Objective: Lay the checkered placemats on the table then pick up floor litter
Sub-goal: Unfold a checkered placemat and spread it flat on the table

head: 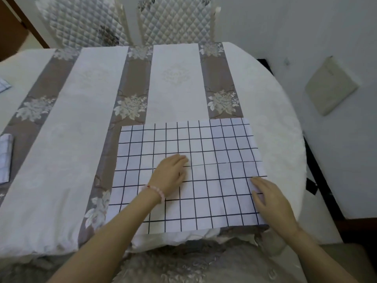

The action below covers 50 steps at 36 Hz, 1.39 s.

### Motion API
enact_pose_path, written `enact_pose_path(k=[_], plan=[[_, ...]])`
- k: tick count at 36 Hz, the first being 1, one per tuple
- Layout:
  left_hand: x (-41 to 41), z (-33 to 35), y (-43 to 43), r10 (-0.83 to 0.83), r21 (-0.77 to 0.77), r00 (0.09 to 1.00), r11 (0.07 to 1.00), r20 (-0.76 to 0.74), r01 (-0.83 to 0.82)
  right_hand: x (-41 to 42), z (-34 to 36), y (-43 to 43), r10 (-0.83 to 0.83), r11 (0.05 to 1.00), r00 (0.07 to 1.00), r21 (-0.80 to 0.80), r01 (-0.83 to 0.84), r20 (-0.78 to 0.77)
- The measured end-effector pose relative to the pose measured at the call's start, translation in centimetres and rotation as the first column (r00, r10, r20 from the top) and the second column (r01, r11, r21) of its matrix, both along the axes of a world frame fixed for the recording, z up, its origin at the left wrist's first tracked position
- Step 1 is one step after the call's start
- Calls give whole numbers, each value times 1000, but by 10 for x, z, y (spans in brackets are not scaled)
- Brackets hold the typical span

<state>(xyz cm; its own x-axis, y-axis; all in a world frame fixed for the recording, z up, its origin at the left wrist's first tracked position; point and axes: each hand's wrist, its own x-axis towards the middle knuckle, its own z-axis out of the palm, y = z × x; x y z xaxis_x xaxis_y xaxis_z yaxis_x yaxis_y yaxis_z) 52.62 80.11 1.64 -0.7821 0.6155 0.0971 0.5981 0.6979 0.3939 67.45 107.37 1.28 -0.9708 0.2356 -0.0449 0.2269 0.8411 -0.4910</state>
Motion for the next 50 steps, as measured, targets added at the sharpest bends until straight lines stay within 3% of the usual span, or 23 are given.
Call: enact_pose_path(k=[5,8,17,26,30,33,37,44,50], plan=[[-18,-10,35,-70,-175,991,980,117,90,22,-3,-1,94,996,994,-11,-93,56],[-25,-15,41,-60,-288,988,952,144,100,26,-4,1,191,975,980,101,-196,59],[-42,-13,33,-34,-389,989,917,143,88,43,-2,4,226,952,974,207,-227,30],[-39,-8,32,17,-369,979,928,202,60,47,-5,6,214,965,977,149,-215,23],[-19,0,14,74,-224,983,974,167,-35,34,4,7,141,989,989,49,-143,36],[9,5,-14,122,-138,978,985,168,-100,19,12,6,103,991,995,84,-102,-11],[52,2,-61,167,-187,972,973,166,-135,-12,14,3,136,987,990,97,-131,-46],[97,-7,-124,164,-308,958,947,234,-87,-86,4,2,295,944,942,103,-313,162],[114,-3,-146,184,-282,951,953,248,-111,-108,2,6,251,942,925,149,-301,287]])
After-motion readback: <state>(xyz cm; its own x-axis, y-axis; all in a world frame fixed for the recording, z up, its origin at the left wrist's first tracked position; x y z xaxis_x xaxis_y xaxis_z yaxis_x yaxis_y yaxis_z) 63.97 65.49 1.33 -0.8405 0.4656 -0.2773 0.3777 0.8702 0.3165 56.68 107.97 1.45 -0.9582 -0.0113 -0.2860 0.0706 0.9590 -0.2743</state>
